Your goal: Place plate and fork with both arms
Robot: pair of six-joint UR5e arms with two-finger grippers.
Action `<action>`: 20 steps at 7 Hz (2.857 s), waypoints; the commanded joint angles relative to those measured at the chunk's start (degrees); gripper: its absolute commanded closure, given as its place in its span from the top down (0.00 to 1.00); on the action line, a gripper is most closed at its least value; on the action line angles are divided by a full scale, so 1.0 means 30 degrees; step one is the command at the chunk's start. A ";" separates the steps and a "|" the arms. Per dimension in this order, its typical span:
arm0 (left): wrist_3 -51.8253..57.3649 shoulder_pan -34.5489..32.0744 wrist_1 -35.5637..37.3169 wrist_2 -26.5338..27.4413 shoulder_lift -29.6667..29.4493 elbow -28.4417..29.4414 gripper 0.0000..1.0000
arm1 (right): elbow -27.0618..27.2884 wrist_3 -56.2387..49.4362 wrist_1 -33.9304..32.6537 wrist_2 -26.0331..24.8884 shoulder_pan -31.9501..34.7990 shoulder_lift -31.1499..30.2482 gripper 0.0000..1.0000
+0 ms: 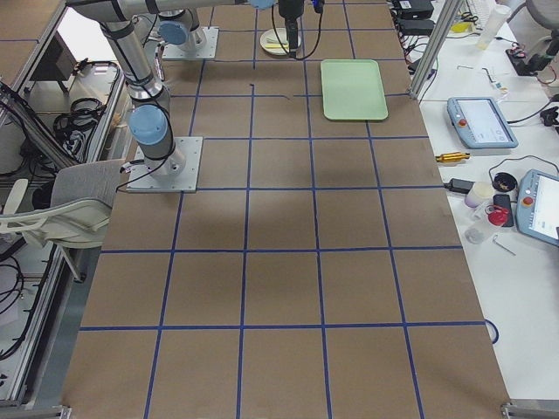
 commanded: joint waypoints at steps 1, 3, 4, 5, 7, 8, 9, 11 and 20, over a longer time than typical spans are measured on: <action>0.0025 0.0000 0.0010 0.0017 -0.0045 0.0057 0.97 | 0.0026 0.0029 0.0013 0.0026 0.0002 0.0065 1.00; 0.0026 0.0000 -0.0019 0.0017 -0.0016 -0.0001 1.00 | -0.0003 0.0029 0.0043 0.0026 0.0002 0.0036 1.00; 0.0084 0.0000 0.0010 0.0017 -0.0016 -0.0001 1.00 | -0.0003 0.0000 0.0043 0.0026 0.0002 0.0036 1.00; 0.0171 0.0000 -0.0019 0.0017 -0.0016 0.0057 1.00 | -0.0003 0.0000 0.0043 0.0026 0.0002 0.0065 1.00; 0.0114 0.0000 -0.0019 0.0076 -0.0045 0.0029 1.00 | -0.0003 0.0000 0.0043 -0.0003 0.0002 0.0066 1.00; 0.0114 0.0000 -0.0048 0.0105 -0.0045 0.0029 1.00 | -0.0032 0.0000 0.0043 -0.0003 0.0002 0.0066 1.00; 0.0085 0.0000 -0.0107 0.0105 -0.0074 0.0029 1.00 | -0.0033 0.0000 0.0043 -0.0003 0.0002 0.0066 1.00; 0.0084 0.0000 -0.0107 0.0105 -0.0075 -0.0001 1.00 | -0.0003 0.0000 0.0043 -0.0003 0.0002 0.0066 1.00; 0.0143 0.0000 -0.0078 0.0105 -0.0016 -0.0059 1.00 | -0.0033 0.0000 0.0043 -0.0003 -0.0028 0.0036 1.00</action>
